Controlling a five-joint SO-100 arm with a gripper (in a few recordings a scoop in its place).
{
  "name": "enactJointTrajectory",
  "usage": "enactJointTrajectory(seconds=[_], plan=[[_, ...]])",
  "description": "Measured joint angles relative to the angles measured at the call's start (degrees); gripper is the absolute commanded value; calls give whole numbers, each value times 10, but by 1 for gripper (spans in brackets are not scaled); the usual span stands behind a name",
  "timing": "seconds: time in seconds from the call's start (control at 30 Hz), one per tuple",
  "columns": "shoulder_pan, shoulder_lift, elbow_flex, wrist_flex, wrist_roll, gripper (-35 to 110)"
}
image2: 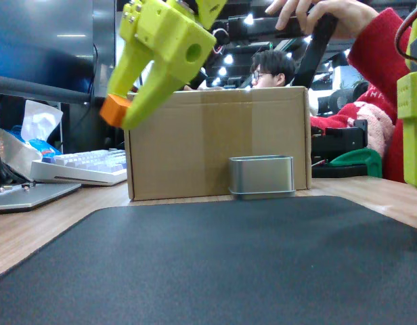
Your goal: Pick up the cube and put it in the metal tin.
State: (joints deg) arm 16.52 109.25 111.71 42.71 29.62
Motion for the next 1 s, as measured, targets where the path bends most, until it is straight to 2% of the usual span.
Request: enactJointTrajectory(seconds=[0.27, 0.43, 0.57, 0.8, 0.93, 1.0], plan=[[87, 204, 142, -1, -52, 0], [154, 311, 213, -1, -130, 0], [219, 319, 250, -21, -217, 0], [294, 328, 284, -50, -291, 0], [342, 308, 285, -51, -281, 0], [363, 290, 284, -75, -236, 0]])
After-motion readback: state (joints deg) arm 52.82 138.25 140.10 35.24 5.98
